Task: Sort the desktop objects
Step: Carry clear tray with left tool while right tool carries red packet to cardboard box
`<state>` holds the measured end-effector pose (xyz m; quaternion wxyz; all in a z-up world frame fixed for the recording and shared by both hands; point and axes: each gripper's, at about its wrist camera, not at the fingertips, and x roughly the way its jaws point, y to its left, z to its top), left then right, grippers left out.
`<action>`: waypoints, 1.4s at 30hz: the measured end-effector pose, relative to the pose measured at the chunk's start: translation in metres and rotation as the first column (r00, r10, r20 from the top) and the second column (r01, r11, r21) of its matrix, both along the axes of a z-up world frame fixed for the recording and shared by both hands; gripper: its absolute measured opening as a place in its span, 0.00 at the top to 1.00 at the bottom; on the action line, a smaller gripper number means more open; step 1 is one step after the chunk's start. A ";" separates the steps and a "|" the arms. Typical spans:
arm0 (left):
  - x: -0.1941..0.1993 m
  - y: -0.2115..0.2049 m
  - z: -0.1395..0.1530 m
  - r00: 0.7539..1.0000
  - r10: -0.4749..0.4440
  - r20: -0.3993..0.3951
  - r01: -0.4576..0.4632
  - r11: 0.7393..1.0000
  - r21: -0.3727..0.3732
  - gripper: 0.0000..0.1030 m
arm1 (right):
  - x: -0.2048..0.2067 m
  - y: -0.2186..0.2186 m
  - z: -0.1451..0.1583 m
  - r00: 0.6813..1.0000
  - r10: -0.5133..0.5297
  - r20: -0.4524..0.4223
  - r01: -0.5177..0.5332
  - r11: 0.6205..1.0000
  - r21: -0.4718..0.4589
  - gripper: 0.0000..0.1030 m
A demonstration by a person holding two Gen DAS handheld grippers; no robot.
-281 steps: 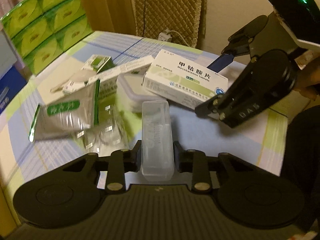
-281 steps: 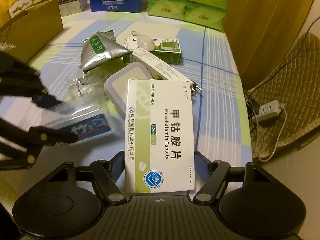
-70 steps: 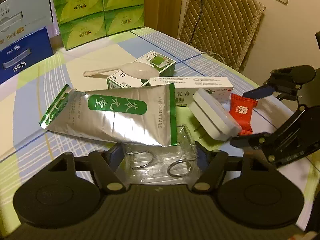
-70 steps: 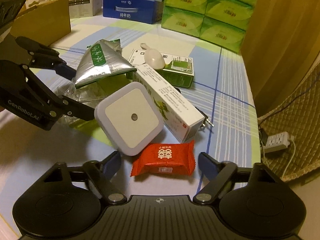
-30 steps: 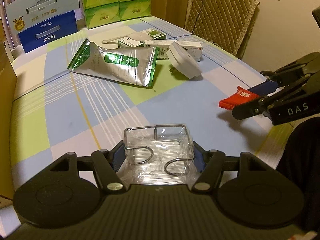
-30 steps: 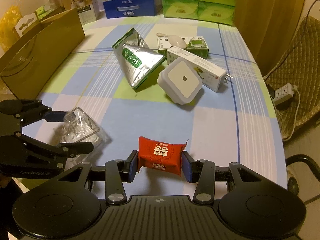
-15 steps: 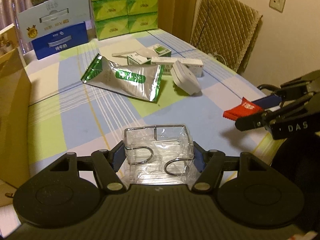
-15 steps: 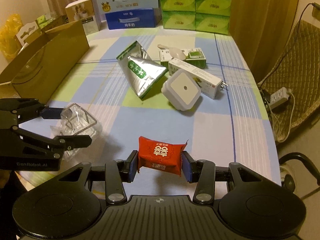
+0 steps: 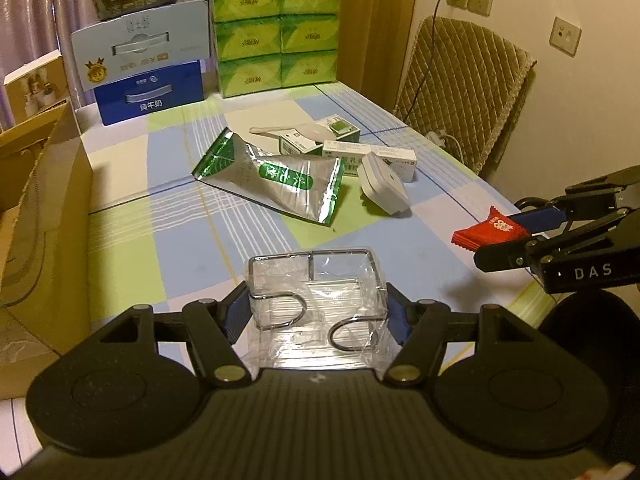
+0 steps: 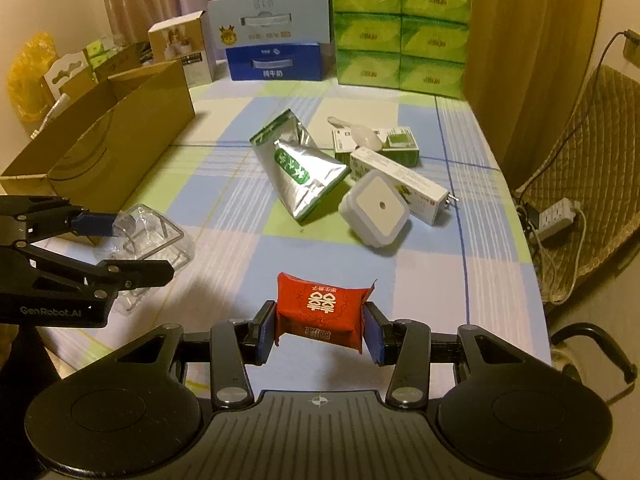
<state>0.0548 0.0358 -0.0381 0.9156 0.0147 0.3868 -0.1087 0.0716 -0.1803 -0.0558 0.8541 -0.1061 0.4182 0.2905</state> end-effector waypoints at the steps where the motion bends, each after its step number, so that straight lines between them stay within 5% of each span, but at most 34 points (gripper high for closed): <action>1: -0.001 0.001 0.002 1.000 0.004 0.003 -0.004 1.000 -0.001 0.39 | 0.000 0.000 0.001 1.000 0.002 0.002 -0.002 1.000 0.001 0.59; 42: -0.044 0.090 0.088 0.983 0.125 0.138 -0.130 0.991 0.030 0.39 | -0.014 0.089 0.056 0.975 0.188 0.123 -0.190 0.982 0.011 0.59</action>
